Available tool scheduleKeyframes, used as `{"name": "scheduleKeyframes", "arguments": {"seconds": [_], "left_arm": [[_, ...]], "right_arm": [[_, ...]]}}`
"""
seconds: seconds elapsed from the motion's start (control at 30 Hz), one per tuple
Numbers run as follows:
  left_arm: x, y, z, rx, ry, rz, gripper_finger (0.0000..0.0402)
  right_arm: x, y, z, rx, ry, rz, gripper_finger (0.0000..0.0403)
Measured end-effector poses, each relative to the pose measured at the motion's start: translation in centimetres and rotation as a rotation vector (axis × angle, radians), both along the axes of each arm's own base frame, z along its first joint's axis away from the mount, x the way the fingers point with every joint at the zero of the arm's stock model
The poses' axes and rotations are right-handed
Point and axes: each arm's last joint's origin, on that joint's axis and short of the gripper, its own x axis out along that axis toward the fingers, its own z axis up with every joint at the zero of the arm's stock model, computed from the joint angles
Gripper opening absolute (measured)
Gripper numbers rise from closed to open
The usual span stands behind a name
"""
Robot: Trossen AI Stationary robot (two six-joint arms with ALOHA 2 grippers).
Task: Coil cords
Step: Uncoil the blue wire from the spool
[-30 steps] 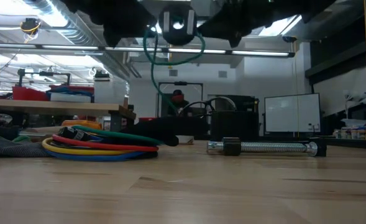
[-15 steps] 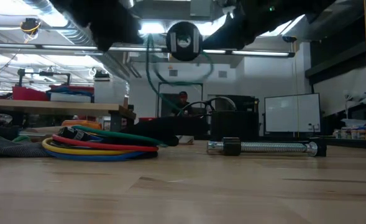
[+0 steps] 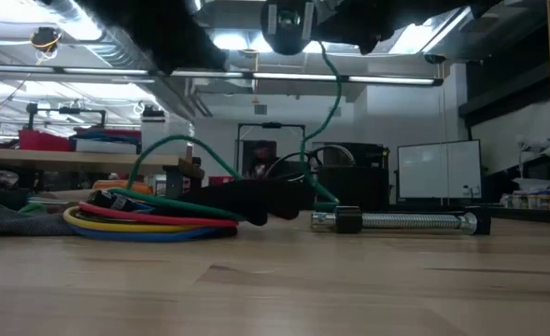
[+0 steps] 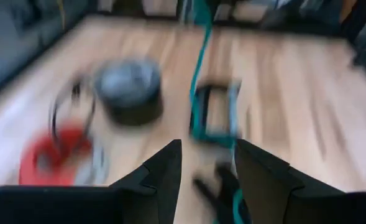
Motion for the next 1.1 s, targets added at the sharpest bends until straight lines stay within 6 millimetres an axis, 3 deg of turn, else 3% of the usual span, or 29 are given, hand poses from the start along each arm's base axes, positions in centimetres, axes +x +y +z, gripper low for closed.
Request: {"name": "scheduleKeyframes", "arguments": {"seconds": [0.17, 0.4, 1.1], "left_arm": [[0.6, -0.2, 1.6, 0.083, -0.152, -0.050, 0.0141], [0.7, -0.2, 2.0, 0.113, -0.192, -0.060, 0.0141], [3.2, -0.8, 0.9, 0.218, -0.302, -0.093, 0.0141]], "right_arm": [[-0.1, 0.1, -0.6, 0.010, 0.056, 0.033, 0.0001], [0.0, 0.3, -0.3, 0.060, 0.026, 0.074, 0.0001], [0.2, 0.3, 0.5, 0.089, -0.058, 0.068, 0.0001]]}}
